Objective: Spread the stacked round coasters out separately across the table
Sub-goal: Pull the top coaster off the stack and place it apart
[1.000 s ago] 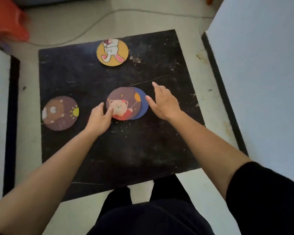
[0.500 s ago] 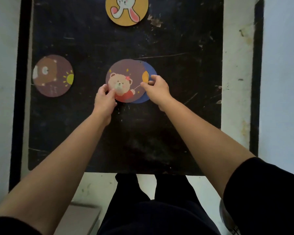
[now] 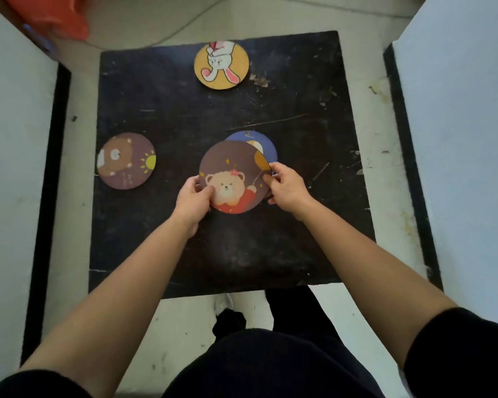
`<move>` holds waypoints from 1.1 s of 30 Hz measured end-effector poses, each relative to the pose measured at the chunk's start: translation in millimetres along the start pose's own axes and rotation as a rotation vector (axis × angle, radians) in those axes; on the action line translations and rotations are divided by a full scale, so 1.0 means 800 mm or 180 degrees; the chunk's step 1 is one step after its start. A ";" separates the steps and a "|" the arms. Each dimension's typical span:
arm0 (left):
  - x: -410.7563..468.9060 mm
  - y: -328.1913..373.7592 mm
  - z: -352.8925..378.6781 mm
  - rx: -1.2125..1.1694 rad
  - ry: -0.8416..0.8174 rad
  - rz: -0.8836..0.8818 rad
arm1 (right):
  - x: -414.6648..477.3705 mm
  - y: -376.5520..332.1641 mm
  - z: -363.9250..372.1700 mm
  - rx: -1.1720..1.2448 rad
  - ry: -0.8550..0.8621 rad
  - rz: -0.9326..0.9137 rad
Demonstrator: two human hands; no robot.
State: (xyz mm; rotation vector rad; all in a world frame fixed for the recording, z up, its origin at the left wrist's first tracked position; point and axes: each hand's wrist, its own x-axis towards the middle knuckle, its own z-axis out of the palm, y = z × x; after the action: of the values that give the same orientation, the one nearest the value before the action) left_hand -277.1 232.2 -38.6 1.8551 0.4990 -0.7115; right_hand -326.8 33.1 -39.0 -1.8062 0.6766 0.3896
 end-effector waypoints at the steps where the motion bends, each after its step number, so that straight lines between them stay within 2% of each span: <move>1: -0.005 -0.004 -0.005 -0.0003 -0.0038 0.0031 | -0.008 0.001 0.001 -0.0026 -0.0019 0.0003; 6: -0.039 -0.052 -0.022 0.0220 -0.0101 -0.0005 | -0.056 0.036 0.027 -0.0309 0.0176 0.0212; 16: -0.072 -0.161 -0.032 0.0658 0.0163 -0.0463 | -0.106 0.105 0.085 -0.0653 0.0092 0.0741; 20: -0.067 -0.179 -0.034 0.1099 0.0226 -0.0417 | -0.108 0.116 0.092 -0.1004 0.0005 0.0605; 33: -0.050 -0.197 -0.034 0.1280 0.0496 -0.0558 | -0.112 0.134 0.097 -0.1396 -0.0160 0.0476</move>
State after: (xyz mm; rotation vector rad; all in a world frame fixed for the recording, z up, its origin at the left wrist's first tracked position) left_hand -399.4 315.9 -110.6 2.2751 0.6623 -0.8338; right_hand -458.5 105.3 -94.3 -2.1541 0.7334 0.7262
